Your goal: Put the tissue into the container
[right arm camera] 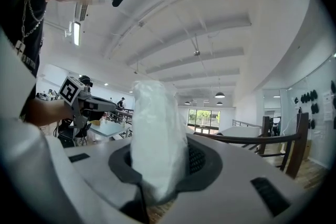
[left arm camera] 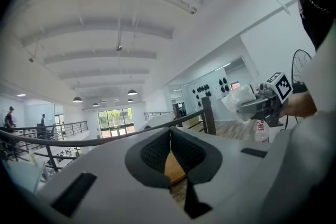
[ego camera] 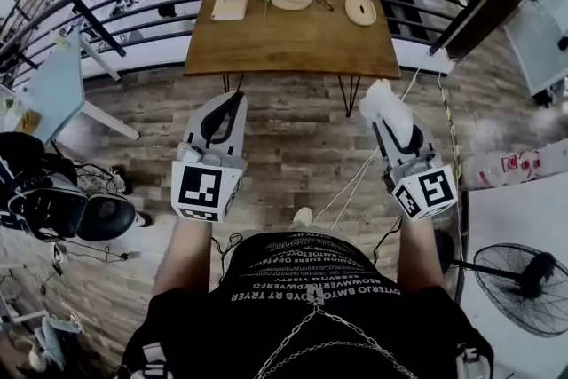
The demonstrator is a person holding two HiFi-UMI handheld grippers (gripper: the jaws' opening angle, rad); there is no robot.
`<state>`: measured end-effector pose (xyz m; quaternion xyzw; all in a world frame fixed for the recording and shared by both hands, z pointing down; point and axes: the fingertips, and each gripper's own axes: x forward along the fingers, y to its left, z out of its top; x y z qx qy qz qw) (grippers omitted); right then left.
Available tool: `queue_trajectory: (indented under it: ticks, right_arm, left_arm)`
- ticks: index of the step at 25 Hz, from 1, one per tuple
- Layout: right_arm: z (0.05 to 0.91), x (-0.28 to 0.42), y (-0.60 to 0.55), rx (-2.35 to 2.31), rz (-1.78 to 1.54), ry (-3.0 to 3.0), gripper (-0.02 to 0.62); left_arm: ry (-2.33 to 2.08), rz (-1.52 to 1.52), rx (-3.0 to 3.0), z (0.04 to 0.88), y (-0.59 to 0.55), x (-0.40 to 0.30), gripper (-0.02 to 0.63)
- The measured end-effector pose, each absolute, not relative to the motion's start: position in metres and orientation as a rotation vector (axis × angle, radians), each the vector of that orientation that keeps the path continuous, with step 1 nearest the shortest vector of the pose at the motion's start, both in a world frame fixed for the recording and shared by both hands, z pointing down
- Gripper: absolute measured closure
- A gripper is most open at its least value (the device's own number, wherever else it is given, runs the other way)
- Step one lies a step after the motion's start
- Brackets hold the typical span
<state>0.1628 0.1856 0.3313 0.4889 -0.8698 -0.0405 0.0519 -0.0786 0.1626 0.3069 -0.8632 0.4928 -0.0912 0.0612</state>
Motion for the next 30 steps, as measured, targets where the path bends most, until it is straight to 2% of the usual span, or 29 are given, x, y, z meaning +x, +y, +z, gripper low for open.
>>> queue_trajectory:
  ticks: [13, 30]
  right_arm:
    - [0.324, 0.206, 0.154, 1.486, -0.057, -2.761, 0.475]
    - [0.352, 0.190, 0.124, 1.434, -0.064, -2.734, 0.475]
  left_arm:
    - [1.551, -0.336, -2.539, 0.299, 0.144, -0.052, 0.577]
    - [1.510, -0.345, -2.626, 0.340, 0.108, -0.037, 0.577]
